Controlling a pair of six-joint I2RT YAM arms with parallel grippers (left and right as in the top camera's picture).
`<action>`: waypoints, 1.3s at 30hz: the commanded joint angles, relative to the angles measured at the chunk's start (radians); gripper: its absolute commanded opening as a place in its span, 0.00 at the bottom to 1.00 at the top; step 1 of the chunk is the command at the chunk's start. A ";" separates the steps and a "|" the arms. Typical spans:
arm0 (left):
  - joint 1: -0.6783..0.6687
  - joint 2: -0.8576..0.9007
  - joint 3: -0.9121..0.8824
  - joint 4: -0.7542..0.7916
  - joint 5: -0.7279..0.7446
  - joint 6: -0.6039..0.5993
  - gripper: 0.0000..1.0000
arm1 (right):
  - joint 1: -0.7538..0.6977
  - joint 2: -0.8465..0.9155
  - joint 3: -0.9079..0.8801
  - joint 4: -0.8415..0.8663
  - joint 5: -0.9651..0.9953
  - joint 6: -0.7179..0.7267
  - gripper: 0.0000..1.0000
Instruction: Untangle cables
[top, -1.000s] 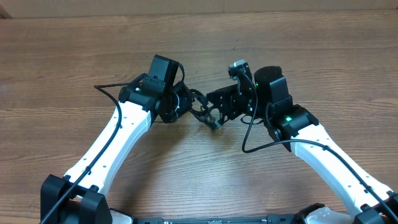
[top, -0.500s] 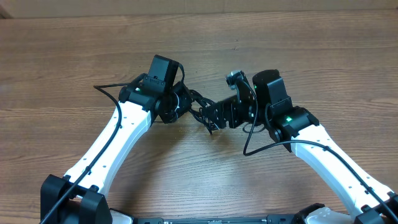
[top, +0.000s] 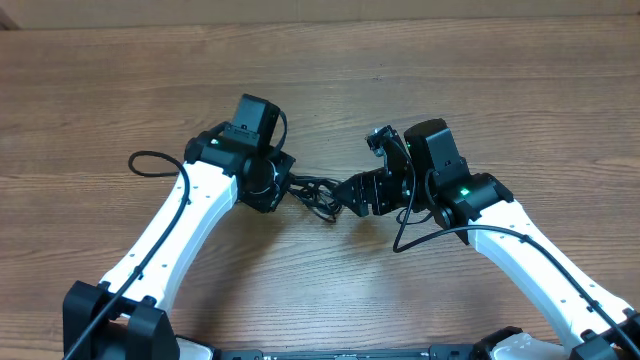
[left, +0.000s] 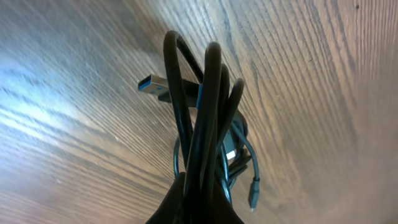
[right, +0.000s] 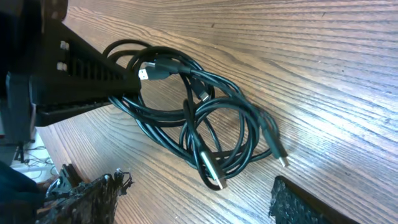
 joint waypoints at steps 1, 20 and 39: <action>0.013 -0.016 0.024 0.006 0.058 -0.125 0.04 | -0.003 -0.022 0.017 0.002 0.016 -0.002 0.77; 0.207 -0.016 0.024 0.042 0.477 -0.324 0.04 | -0.003 -0.022 0.017 0.021 0.016 -0.002 0.73; 0.251 -0.016 0.024 0.042 0.755 -0.278 0.04 | -0.002 0.007 0.017 0.122 0.016 -0.002 0.43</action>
